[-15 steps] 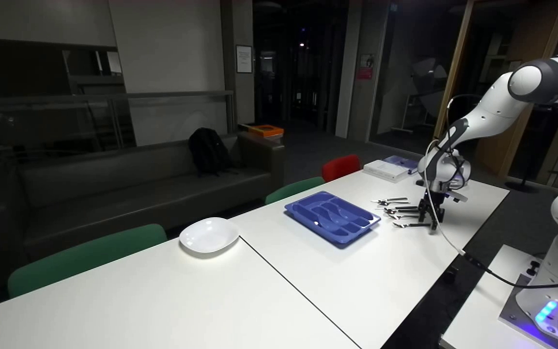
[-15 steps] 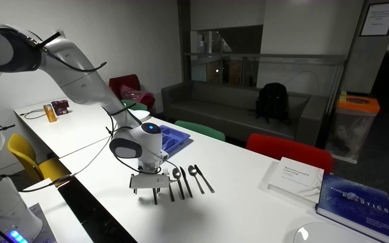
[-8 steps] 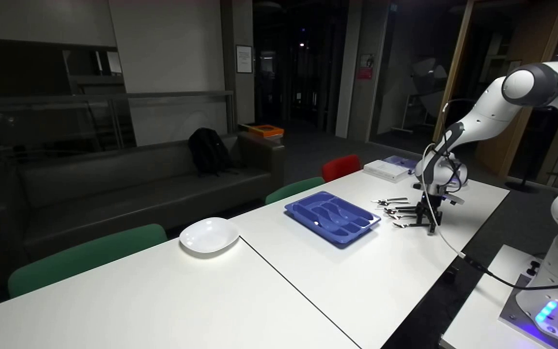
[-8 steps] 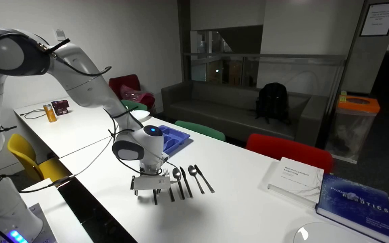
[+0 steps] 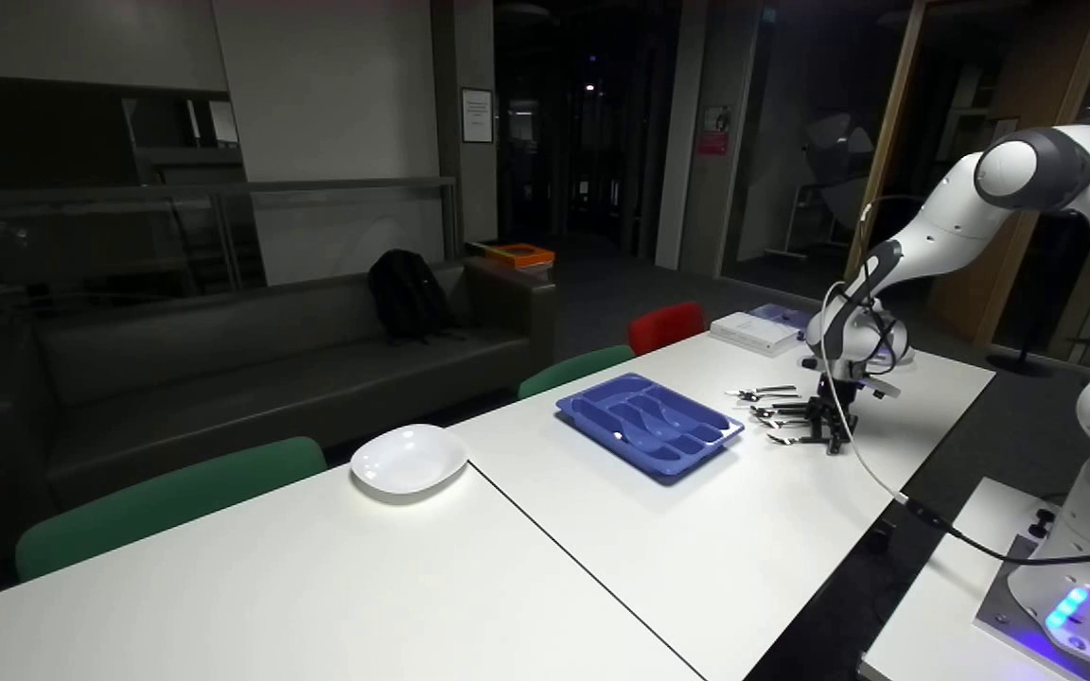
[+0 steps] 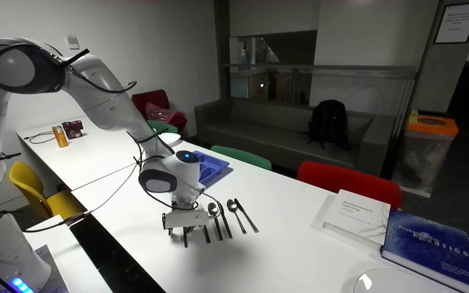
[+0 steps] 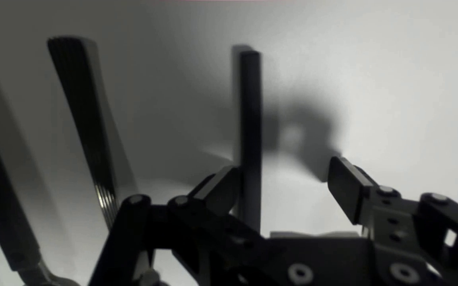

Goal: Pick up the silver cutlery from the counter and place it on the blue tray

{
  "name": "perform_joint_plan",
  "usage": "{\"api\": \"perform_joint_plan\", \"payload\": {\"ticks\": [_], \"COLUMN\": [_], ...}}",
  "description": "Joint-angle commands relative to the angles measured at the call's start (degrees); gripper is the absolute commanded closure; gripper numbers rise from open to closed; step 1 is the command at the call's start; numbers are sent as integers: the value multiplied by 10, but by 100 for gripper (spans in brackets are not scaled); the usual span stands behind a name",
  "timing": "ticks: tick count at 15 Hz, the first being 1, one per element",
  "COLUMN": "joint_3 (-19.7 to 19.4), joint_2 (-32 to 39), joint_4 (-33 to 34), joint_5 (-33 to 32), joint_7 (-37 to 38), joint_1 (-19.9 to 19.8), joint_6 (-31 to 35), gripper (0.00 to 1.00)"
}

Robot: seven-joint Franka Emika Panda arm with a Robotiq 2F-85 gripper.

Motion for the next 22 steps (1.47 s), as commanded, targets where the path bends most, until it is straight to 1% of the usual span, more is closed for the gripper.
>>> {"api": "perform_joint_plan", "payload": {"ticks": [1,5,6,9,12,16,22], "joint_3": [9,9,9,7,3,-7,-10], "joint_2": [9,8,6,-7,-35,-75,-124], "joint_4": [3,2,1,-4,-12,-12,-11], "joint_5": [-9,-10,-11,-16,-31,-71,-127], "joint_7": [-10,-5,-3,7,24,67,116], "joint_1": [-7,-4,-2,6,22,53,84], "joint_6": [12,13,12,13,11,0,-12], "gripper": [64,95,99,100,100,100,100]}}
